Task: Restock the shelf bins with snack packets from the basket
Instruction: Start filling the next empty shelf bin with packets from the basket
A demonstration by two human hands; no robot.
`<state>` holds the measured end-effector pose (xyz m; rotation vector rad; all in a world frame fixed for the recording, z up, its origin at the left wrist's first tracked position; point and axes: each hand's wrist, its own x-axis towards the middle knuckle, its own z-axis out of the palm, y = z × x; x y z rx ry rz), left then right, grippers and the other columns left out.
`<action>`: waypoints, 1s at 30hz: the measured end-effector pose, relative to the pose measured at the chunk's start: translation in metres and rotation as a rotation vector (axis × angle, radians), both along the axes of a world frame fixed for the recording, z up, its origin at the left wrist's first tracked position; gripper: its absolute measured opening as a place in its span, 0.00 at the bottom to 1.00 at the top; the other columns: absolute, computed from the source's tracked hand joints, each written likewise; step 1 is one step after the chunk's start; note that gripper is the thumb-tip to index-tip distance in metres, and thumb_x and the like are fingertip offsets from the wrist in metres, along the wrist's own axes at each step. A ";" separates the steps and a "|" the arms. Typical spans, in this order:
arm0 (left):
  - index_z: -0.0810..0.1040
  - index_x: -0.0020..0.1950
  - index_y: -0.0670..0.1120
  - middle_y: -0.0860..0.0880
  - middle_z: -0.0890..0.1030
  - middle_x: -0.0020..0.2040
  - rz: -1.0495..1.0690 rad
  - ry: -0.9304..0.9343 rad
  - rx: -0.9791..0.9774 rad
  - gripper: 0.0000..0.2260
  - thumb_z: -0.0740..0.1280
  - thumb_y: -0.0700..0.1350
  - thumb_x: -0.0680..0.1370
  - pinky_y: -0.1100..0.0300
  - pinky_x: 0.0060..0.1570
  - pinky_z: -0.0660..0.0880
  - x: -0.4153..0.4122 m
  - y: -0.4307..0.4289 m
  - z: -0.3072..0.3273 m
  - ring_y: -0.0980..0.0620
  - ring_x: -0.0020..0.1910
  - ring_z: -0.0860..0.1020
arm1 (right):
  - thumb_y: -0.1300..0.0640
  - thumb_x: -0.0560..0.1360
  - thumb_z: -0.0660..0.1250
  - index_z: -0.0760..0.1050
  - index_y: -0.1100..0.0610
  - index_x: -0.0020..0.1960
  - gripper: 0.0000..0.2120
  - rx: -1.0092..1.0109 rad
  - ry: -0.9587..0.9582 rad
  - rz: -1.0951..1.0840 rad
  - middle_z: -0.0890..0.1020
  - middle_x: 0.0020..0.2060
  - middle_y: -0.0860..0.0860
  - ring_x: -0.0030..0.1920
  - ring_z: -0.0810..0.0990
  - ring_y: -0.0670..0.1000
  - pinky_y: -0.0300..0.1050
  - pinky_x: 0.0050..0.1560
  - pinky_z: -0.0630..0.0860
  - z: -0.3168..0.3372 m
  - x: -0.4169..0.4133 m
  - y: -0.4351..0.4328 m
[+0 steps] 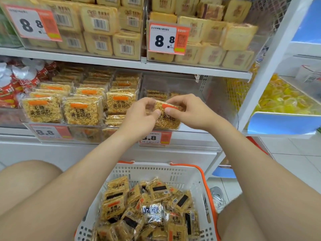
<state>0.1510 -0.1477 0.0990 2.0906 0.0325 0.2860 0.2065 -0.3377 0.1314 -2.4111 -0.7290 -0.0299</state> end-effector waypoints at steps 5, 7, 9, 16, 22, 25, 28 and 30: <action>0.77 0.71 0.48 0.52 0.81 0.63 0.023 -0.074 0.107 0.16 0.68 0.46 0.83 0.49 0.67 0.77 0.008 -0.006 -0.001 0.52 0.63 0.79 | 0.48 0.82 0.68 0.80 0.47 0.60 0.08 -0.038 -0.042 -0.111 0.85 0.49 0.45 0.51 0.83 0.50 0.49 0.55 0.79 0.004 0.014 -0.006; 0.75 0.74 0.46 0.49 0.80 0.67 0.006 -0.080 0.227 0.18 0.66 0.43 0.83 0.50 0.72 0.72 0.011 -0.009 -0.002 0.49 0.69 0.76 | 0.49 0.83 0.67 0.78 0.49 0.63 0.11 -0.091 -0.073 -0.220 0.82 0.54 0.49 0.56 0.80 0.55 0.53 0.58 0.77 0.002 0.026 -0.011; 0.74 0.76 0.45 0.46 0.76 0.72 -0.052 -0.046 0.369 0.19 0.64 0.40 0.83 0.53 0.73 0.68 0.015 -0.013 -0.004 0.47 0.73 0.73 | 0.48 0.83 0.65 0.75 0.49 0.67 0.14 -0.170 -0.069 -0.341 0.77 0.60 0.57 0.59 0.78 0.62 0.58 0.62 0.76 -0.004 0.038 -0.016; 0.76 0.63 0.42 0.42 0.77 0.64 -0.172 0.032 0.708 0.13 0.61 0.48 0.84 0.47 0.67 0.72 0.049 -0.023 -0.030 0.40 0.67 0.74 | 0.56 0.85 0.62 0.71 0.55 0.72 0.16 -0.307 0.070 -0.583 0.70 0.66 0.64 0.60 0.76 0.69 0.59 0.59 0.74 -0.027 0.076 -0.015; 0.60 0.83 0.46 0.41 0.55 0.85 -0.227 0.121 0.883 0.35 0.56 0.65 0.82 0.39 0.81 0.53 0.065 -0.021 -0.033 0.38 0.83 0.53 | 0.61 0.81 0.62 0.70 0.60 0.71 0.19 -0.411 0.128 -0.645 0.62 0.73 0.67 0.63 0.77 0.69 0.58 0.61 0.75 -0.044 0.103 0.006; 0.56 0.84 0.43 0.38 0.51 0.85 -0.222 0.218 0.898 0.40 0.55 0.69 0.81 0.38 0.81 0.49 0.068 -0.021 -0.033 0.36 0.84 0.50 | 0.55 0.81 0.66 0.67 0.61 0.73 0.24 -0.408 0.145 -0.653 0.62 0.74 0.67 0.66 0.75 0.67 0.57 0.62 0.75 -0.052 0.114 0.016; 0.54 0.84 0.41 0.37 0.50 0.85 -0.233 0.261 0.913 0.40 0.52 0.68 0.82 0.38 0.80 0.46 0.067 -0.023 -0.035 0.36 0.84 0.48 | 0.50 0.81 0.67 0.65 0.62 0.74 0.27 -0.382 0.134 -0.667 0.63 0.73 0.67 0.71 0.70 0.65 0.55 0.63 0.75 -0.061 0.121 0.021; 0.52 0.85 0.40 0.36 0.49 0.85 -0.240 0.270 0.909 0.40 0.52 0.67 0.83 0.39 0.81 0.45 0.065 -0.024 -0.035 0.36 0.84 0.47 | 0.56 0.81 0.65 0.62 0.63 0.75 0.26 -0.338 0.136 -0.686 0.64 0.72 0.67 0.73 0.66 0.63 0.53 0.63 0.74 -0.065 0.124 0.024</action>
